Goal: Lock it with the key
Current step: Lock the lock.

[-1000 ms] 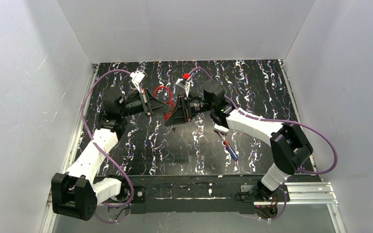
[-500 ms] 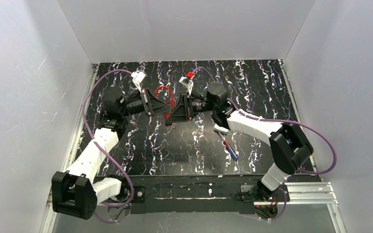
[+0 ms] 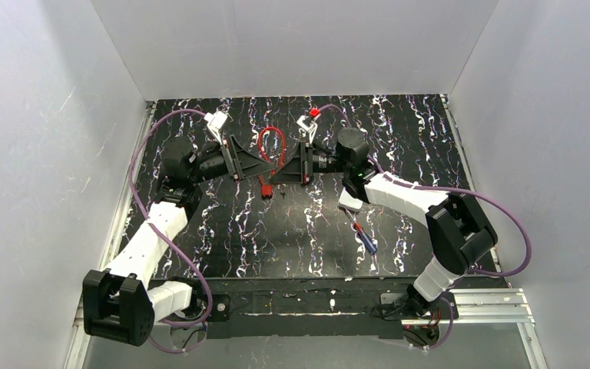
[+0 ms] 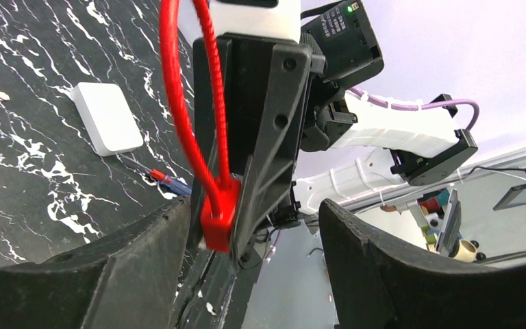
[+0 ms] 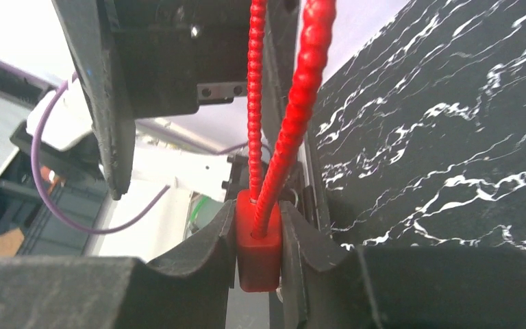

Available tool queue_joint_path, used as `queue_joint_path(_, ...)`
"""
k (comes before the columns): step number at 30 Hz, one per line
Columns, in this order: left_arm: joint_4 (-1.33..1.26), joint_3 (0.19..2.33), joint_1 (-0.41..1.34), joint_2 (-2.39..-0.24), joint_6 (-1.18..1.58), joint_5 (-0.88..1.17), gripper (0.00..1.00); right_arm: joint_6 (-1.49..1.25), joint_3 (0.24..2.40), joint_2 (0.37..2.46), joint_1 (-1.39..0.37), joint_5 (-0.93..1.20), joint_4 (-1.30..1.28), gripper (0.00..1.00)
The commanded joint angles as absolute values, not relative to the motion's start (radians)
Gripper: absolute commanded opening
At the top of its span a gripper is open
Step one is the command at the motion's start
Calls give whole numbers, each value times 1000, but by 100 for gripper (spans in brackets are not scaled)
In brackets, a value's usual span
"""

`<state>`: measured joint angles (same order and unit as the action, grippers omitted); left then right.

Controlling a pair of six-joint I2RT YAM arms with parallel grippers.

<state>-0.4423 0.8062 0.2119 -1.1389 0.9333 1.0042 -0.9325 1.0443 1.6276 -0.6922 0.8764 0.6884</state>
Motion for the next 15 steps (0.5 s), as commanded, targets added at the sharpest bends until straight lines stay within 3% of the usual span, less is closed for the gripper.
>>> queue_joint_path(1, -470, 827, 194, -1131, 925, 982, 67, -1043, 1048, 1614, -637, 817, 860, 1)
queue_joint_path(9, -478, 803, 183, -1141, 927, 976, 63, -1120, 1102, 1627, -621, 714, 927, 1)
queue_joint_path(15, -536, 781, 201, -1140, 964, 984, 45, -1203, 1064, 1647, -628, 644, 1032, 1)
